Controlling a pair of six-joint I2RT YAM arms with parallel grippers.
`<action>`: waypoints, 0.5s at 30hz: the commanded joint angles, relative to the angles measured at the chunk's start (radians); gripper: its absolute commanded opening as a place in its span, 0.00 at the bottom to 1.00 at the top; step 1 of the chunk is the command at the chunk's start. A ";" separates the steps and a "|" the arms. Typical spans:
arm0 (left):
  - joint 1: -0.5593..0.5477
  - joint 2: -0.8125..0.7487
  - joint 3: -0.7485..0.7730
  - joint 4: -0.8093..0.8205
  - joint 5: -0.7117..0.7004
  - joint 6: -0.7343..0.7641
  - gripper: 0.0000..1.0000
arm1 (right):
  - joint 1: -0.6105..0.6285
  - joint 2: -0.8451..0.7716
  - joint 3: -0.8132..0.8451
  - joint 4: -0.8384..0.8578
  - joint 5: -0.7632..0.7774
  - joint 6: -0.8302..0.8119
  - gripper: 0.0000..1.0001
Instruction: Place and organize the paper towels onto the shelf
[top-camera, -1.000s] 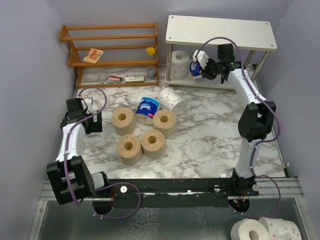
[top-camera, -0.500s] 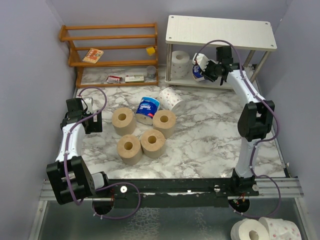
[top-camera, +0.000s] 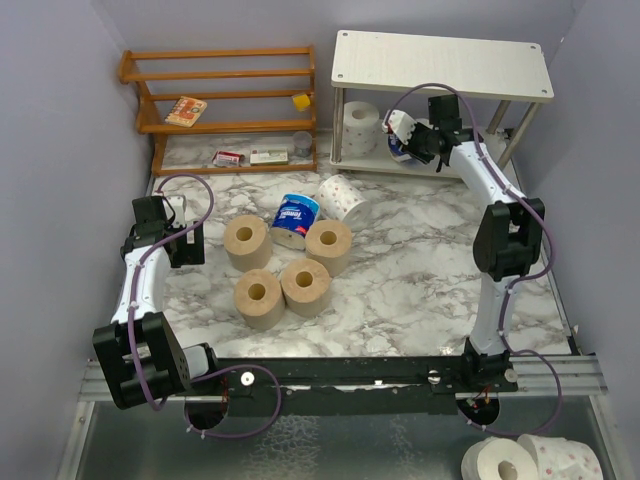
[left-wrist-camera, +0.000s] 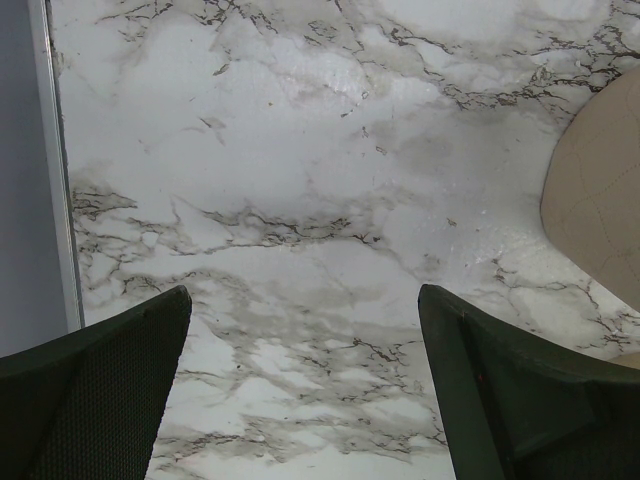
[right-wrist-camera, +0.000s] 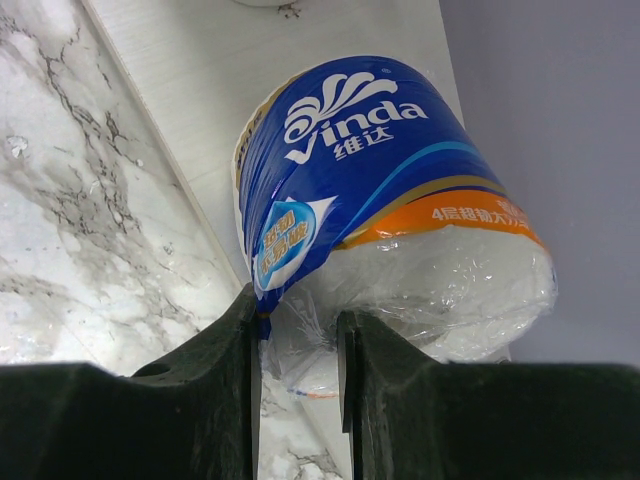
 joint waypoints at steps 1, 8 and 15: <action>0.005 -0.018 0.025 0.002 0.013 0.005 0.99 | 0.009 0.033 0.032 0.086 0.029 -0.002 0.17; 0.006 -0.014 0.026 0.002 0.012 0.004 0.99 | 0.012 0.034 0.048 0.121 0.050 0.008 0.39; 0.006 -0.012 0.026 0.001 0.011 0.004 0.99 | 0.035 0.031 0.073 0.130 0.062 -0.001 0.48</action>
